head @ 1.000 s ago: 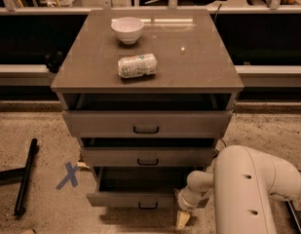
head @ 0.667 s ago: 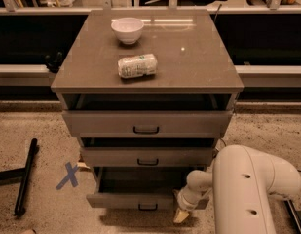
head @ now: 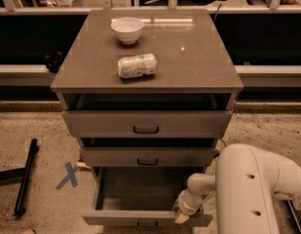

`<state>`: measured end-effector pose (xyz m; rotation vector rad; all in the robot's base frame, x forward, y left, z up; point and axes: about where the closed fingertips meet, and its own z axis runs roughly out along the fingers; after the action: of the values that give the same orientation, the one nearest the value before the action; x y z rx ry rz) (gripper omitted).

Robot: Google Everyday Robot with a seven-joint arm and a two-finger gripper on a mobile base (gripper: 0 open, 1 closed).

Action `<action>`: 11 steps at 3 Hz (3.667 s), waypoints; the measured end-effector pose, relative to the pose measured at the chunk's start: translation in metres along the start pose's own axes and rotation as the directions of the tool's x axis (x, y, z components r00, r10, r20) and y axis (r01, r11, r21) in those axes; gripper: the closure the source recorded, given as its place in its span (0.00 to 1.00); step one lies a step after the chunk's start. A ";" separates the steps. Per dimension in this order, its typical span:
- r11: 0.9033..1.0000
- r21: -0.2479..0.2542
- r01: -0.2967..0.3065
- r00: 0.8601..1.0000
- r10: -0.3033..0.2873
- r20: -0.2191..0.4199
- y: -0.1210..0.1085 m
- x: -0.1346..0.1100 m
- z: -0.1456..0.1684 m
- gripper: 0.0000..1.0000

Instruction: Open bottom drawer

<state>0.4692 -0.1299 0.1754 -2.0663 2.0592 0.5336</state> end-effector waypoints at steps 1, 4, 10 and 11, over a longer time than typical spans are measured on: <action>1.000 0.009 0.004 1.000 -0.004 0.008 0.015 0.001 -0.003 1.00; 1.000 0.002 0.004 1.000 -0.004 0.010 0.018 0.000 0.001 0.36; 0.998 -0.063 -0.031 0.999 0.029 -0.022 0.073 0.018 0.007 0.63; 0.998 -0.060 -0.029 0.999 0.028 -0.022 0.073 0.018 0.006 0.65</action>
Offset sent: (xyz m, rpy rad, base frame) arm -0.0148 -0.0020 0.0047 0.0085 -0.0099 -0.0009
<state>0.3958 -0.1464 0.1725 -2.0870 2.1130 0.5877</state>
